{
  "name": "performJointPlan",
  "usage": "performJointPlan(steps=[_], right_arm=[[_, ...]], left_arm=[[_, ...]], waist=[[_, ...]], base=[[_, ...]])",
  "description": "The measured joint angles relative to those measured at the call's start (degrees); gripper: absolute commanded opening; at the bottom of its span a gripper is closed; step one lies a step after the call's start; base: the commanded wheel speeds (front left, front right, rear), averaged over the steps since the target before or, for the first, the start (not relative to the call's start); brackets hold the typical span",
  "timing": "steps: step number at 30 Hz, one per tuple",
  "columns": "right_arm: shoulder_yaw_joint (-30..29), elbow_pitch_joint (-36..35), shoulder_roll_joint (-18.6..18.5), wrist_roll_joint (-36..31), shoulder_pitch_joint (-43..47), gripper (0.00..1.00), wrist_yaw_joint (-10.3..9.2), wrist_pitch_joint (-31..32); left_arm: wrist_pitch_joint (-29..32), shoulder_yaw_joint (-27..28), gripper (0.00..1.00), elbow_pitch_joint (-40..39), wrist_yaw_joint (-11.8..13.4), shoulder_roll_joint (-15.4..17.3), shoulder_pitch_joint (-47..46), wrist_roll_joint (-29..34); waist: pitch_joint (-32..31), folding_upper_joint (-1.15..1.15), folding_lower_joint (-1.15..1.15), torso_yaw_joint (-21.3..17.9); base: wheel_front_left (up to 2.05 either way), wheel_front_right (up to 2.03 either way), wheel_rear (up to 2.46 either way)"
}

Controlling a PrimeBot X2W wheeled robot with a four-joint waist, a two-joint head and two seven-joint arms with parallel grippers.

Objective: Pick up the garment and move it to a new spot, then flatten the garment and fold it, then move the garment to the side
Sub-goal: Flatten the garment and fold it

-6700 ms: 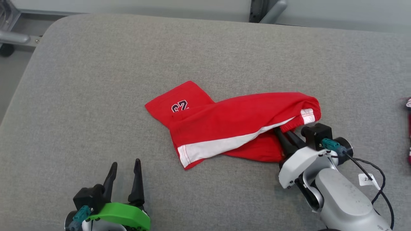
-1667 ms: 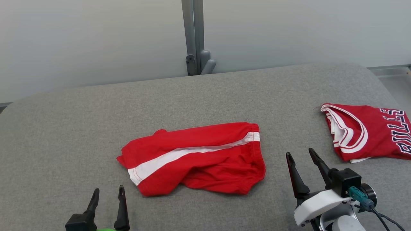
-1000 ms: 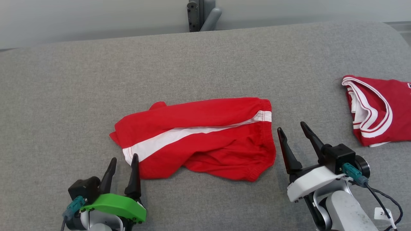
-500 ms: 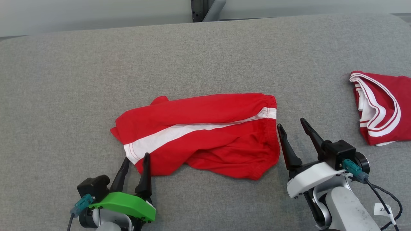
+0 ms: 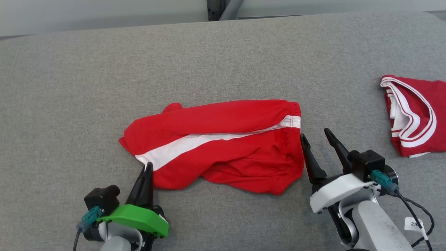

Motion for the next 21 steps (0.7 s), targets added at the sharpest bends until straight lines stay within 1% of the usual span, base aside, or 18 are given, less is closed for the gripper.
performJointPlan(steps=[2,4,6,8,12,14,18,19,21], right_arm=[[0.20,0.57,0.08,0.92,-0.37,1.00,0.00,0.00],[0.41,1.87,0.19,3.19,-1.43,1.00,0.00,0.00],[0.99,3.45,0.23,5.00,-2.50,0.91,-0.01,0.00],[1.93,5.13,0.25,7.11,-3.48,0.87,-0.01,0.00],[3.89,7.97,0.20,12.44,-5.56,0.77,-0.01,0.01],[4.50,8.56,0.02,13.73,-6.55,0.75,-0.01,0.00],[4.39,10.17,-0.02,16.14,-7.61,0.75,-0.01,0.00],[4.35,10.54,-0.03,16.50,-7.83,0.71,-0.01,0.00],[4.31,11.20,0.00,17.02,-8.16,0.69,-0.01,0.01]], left_arm=[[0.00,0.12,0.00,-0.12,0.00,-0.02,0.00,0.16],[0.00,0.35,0.00,-0.16,0.00,0.00,-0.01,0.48],[0.00,0.42,0.00,-0.37,0.00,-0.02,-0.01,0.66],[0.00,0.37,0.00,-0.56,0.00,0.00,-0.03,0.76],[0.00,0.16,0.00,-0.82,-0.01,-0.02,-0.11,1.18],[0.00,0.07,0.00,-0.96,-0.01,-0.01,-0.12,1.24],[0.00,-0.43,0.00,-1.12,-0.01,-0.01,-0.14,1.33],[0.00,-0.54,0.00,-1.14,-0.01,-0.01,-0.14,1.32],[0.00,-0.68,0.00,-1.23,-0.04,-0.01,-0.14,1.31]], waist=[[0.08,0.00,0.00,0.08],[0.24,0.00,0.00,0.30],[0.39,0.00,0.00,0.57],[0.59,0.00,0.00,0.89],[1.03,0.00,0.00,1.54],[1.26,0.00,0.00,1.84],[1.68,0.00,0.00,2.42],[1.77,0.00,0.00,2.58],[1.95,0.00,0.00,2.83]], base=[[0.00,0.00,0.00],[0.00,0.00,0.00],[0.00,0.00,0.00],[0.00,0.00,0.00],[0.00,0.00,0.00],[0.00,0.00,0.00],[0.00,0.00,0.00],[0.00,0.00,0.00],[0.00,0.00,0.00]])
